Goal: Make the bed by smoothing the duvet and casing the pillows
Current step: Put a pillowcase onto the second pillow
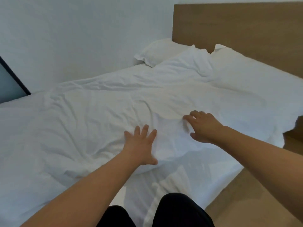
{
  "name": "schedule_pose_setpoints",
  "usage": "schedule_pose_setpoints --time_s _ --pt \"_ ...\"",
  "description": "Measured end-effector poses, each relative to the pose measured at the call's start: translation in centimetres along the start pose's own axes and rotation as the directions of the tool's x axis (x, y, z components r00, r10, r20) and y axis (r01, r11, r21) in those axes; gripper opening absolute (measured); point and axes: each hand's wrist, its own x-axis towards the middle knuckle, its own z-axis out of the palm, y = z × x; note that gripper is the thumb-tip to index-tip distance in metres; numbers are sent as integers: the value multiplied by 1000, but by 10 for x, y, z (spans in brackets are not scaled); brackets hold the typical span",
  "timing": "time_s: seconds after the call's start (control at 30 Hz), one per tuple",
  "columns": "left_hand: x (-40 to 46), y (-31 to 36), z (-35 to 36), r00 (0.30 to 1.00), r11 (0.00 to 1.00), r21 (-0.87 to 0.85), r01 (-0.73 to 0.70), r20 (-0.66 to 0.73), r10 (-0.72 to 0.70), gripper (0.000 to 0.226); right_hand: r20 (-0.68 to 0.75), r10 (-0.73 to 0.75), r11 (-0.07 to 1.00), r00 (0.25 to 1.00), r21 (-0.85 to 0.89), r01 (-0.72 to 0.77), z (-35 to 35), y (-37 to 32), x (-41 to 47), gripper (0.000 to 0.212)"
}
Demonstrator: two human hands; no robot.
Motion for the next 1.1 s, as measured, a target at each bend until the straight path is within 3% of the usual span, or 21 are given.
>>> schedule_pose_setpoints --time_s 0.1,0.13,0.2,0.27,0.33,0.4,0.43,0.5,0.53,0.6,0.63,0.7,0.77,0.83,0.9,1.0,1.1 --pt "29 17 17 995 995 52 83 53 -86 117 78 79 994 994 -86 -72 18 12 2 100" --pt "35 18 22 992 992 68 110 60 -114 102 91 79 991 993 -118 -68 25 14 3 106" --pt "44 13 28 994 994 71 78 76 -83 50 172 63 989 983 -143 -38 36 19 10 106" --pt "51 5 27 980 998 50 -44 195 33 33 374 10 1000 927 10 -15 38 29 21 98" --pt "62 0 6 940 993 41 -109 329 90 37 495 -14 909 869 369 -196 26 52 34 68" --pt "80 8 -21 914 992 59 -110 397 78 45 273 146 768 951 575 -283 20 89 44 34" --pt "90 21 -32 927 994 40 -98 368 76 50 75 298 781 952 553 -288 21 113 49 29" --pt "112 61 -39 985 994 -79 -76 150 87 73 -270 523 840 808 326 -435 39 162 56 39" --pt "122 88 -40 994 982 -160 -96 25 102 91 -294 611 789 735 299 -536 51 184 56 55" --pt "138 145 -36 986 966 -212 -149 -110 128 118 -53 755 605 654 441 -663 70 217 54 97" --pt "148 172 -32 983 971 -185 -152 -126 130 123 111 754 494 648 554 -670 75 232 52 113" --pt "168 209 -29 992 991 -107 -81 -104 70 121 358 612 251 705 758 -602 77 256 48 129" --pt "187 221 -34 995 1000 -13 11 -100 -12 97 437 459 122 773 831 -542 77 272 46 124" --pt "198 220 -46 991 1000 17 12 -132 -9 54 444 396 103 804 848 -519 79 281 47 127" --pt "201 211 -57 995 999 -50 -21 -97 16 30 465 335 60 820 857 -511 84 289 48 120" --pt "194 190 -74 995 991 -136 -9 102 23 30 475 240 27 847 869 -495 81 298 41 86" --pt "190 169 -94 896 974 -224 24 438 79 36 382 237 83 893 908 -410 70 305 40 50"
